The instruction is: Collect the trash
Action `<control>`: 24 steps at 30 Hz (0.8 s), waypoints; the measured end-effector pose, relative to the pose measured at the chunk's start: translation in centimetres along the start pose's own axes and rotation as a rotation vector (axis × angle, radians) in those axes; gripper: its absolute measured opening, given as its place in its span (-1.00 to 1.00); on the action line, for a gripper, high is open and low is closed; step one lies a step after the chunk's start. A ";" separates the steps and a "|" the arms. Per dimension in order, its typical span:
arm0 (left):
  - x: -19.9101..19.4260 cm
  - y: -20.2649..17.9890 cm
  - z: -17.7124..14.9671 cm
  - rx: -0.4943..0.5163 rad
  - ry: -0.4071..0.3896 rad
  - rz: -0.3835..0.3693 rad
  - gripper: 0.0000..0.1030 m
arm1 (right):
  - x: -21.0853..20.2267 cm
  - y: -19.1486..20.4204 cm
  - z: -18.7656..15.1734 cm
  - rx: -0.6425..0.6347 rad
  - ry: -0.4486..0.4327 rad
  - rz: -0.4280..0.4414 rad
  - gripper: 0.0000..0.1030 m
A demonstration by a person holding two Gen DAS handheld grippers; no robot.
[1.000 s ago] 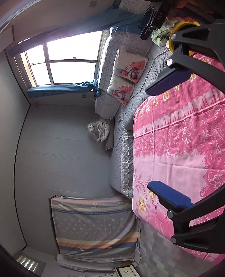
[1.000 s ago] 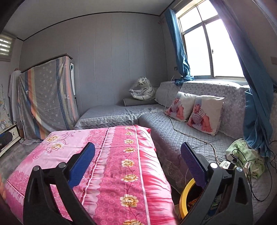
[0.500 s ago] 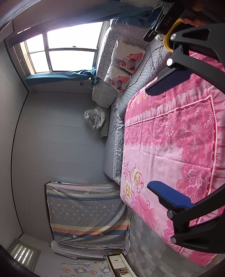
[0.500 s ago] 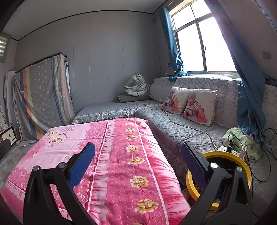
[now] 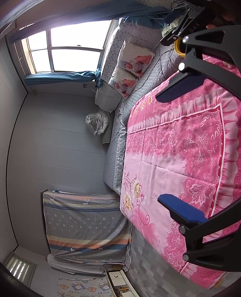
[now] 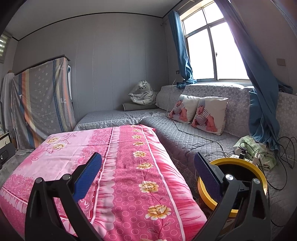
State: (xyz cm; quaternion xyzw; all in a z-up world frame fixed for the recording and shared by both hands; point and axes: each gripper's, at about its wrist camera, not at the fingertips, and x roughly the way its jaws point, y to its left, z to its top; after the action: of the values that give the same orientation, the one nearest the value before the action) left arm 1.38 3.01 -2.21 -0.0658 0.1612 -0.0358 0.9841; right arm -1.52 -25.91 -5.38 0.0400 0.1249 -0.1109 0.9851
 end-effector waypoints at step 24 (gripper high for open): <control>0.5 0.2 0.2 -0.010 0.011 -0.019 0.85 | 1.2 0.0 -0.5 0.006 0.037 -0.003 0.84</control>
State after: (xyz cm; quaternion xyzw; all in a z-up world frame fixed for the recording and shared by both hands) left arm 1.90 3.22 -2.20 -0.0722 0.1660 -0.0444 0.9825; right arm -0.49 -26.16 -6.15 0.0449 0.1427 -0.1120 0.9824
